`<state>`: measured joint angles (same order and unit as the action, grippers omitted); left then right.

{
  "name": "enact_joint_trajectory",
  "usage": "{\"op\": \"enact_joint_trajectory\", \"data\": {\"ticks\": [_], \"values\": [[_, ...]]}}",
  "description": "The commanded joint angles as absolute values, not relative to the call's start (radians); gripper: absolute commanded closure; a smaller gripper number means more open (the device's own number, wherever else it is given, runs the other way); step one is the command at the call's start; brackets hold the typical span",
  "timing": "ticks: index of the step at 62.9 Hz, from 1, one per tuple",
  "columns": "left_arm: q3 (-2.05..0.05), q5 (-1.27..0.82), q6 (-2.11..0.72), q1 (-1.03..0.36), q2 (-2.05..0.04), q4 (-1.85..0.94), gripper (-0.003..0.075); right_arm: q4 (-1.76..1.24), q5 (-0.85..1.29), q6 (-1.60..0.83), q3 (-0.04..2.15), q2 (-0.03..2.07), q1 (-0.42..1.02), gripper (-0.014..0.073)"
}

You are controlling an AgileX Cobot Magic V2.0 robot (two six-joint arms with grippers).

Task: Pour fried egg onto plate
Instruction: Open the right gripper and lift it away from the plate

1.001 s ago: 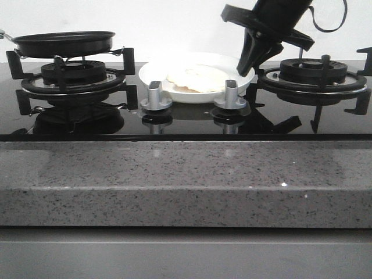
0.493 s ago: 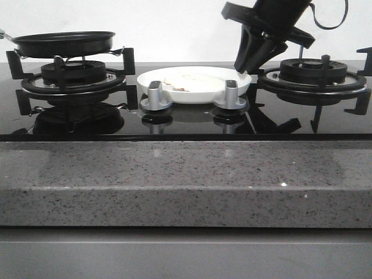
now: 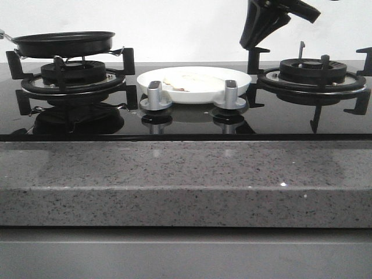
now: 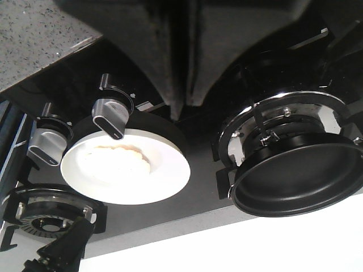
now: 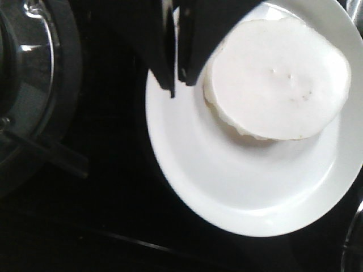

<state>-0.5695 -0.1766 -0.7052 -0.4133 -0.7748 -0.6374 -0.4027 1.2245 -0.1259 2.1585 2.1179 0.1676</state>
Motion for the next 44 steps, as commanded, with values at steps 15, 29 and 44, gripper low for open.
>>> {"op": "enact_joint_trajectory", "data": {"ticks": [15,29,44], "values": [[-0.597,-0.108,-0.697,-0.422,-0.772,-0.653,0.0741,-0.413,1.202,-0.167,2.192,2.021,0.161,0.0664],[-0.597,-0.108,-0.697,-0.422,-0.772,-0.653,0.0741,-0.305,1.105,-0.198,2.088,1.899,0.182,0.0662],[-0.597,-0.108,-0.697,-0.422,-0.773,-0.653,0.0741,-0.193,0.805,-0.203,1.717,1.642,0.262,0.0662]]}}
